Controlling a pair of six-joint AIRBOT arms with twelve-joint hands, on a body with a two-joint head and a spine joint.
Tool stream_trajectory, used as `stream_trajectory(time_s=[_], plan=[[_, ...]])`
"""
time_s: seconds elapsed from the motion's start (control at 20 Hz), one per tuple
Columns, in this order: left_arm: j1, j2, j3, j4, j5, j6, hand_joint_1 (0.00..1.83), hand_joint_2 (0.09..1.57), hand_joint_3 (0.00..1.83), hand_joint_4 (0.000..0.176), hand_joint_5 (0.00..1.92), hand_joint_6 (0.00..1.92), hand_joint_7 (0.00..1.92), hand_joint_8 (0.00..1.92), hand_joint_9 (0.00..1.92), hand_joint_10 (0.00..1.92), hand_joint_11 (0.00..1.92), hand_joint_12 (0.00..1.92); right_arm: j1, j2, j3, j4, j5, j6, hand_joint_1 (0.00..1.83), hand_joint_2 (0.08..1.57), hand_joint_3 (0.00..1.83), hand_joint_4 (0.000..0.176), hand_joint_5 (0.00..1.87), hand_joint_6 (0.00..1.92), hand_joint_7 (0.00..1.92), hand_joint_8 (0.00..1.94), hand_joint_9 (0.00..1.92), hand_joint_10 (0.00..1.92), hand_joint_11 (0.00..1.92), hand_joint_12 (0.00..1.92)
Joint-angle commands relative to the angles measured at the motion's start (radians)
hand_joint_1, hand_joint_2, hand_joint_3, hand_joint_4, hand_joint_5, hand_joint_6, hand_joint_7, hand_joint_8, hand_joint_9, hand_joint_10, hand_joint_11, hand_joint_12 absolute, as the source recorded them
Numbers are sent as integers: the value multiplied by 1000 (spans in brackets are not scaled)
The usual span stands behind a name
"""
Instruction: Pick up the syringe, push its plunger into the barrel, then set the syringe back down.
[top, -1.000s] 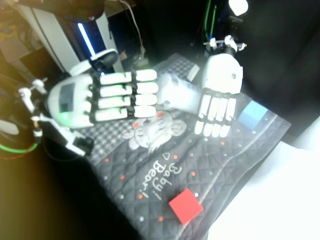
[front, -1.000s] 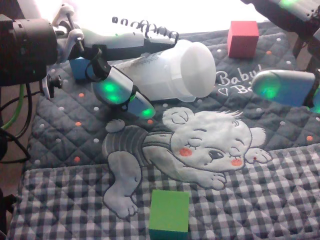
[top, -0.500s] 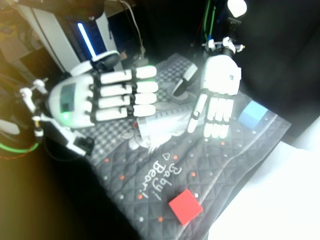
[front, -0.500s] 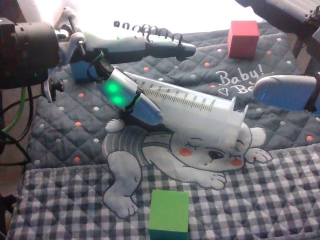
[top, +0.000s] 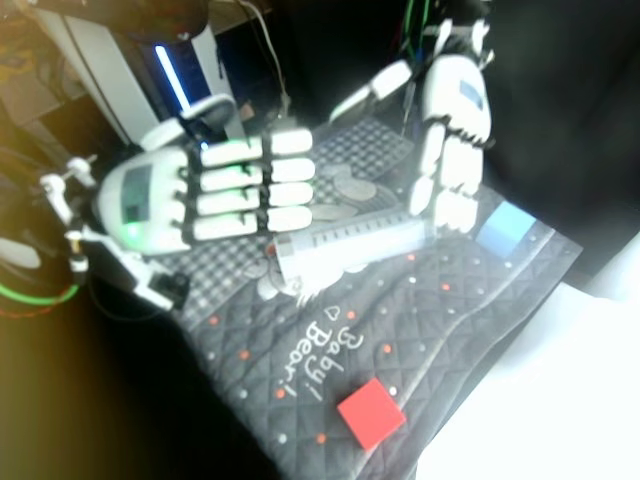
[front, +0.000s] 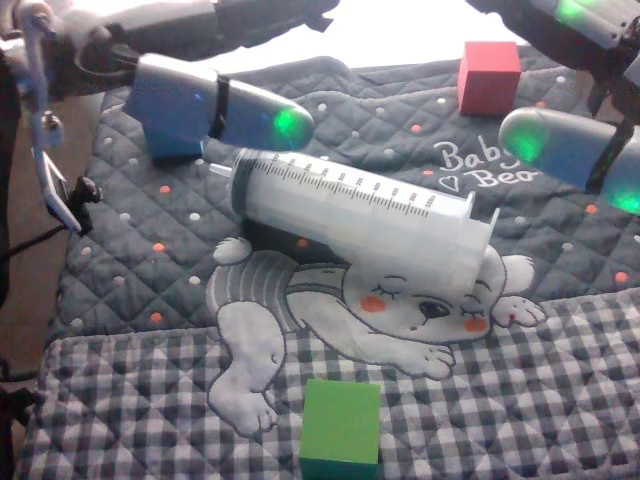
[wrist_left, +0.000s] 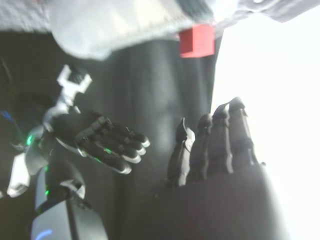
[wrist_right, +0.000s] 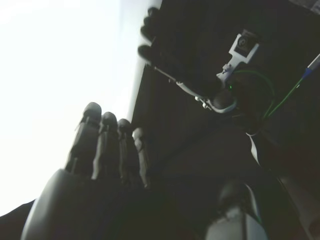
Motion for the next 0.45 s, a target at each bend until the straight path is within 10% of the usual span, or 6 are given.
stream_trajectory(time_s=[0.0, 0.05, 0.15, 0.25, 0.4], plan=[[4, 10, -13, -105, -126, -10, 363, 802, 6, 97, 0, 0, 0, 0, 0, 0, 0, 0, 14, 2, -1, 18, 126, 3, 0, 1395, 7, 175, 0, 0, 0, 0, 0, 0, 0, 0], [13, 23, -27, -157, -146, -10, 374, 796, 2, 59, 0, 0, 0, 0, 0, 0, 0, 0, 14, 2, -1, 18, 127, 3, 0, 1379, 1, 176, 88, 11, 13, 1, 0, 0, 0, 0], [17, 46, -52, -190, -170, -10, 318, 810, 8, 58, 0, 0, 0, 0, 0, 0, 0, 0, 14, 2, -1, 18, 127, 3, 0, 1432, 25, 176, 79, 0, 0, 0, 0, 0, 0, 0], [23, 68, -75, -226, -201, -8, 288, 869, 8, 0, 0, 0, 0, 0, 0, 0, 0, 0, 14, 2, -1, 18, 132, 3, 0, 1447, 12, 176, 177, 13, 31, 3, 0, 0, 0, 0], [37, 93, -104, -267, -252, 43, 246, 879, 5, 55, 0, 0, 0, 0, 0, 0, 0, 0, 14, 2, -1, 18, 134, 3, 0, 1335, 0, 164, 5, 0, 0, 0, 0, 0, 0, 0]])
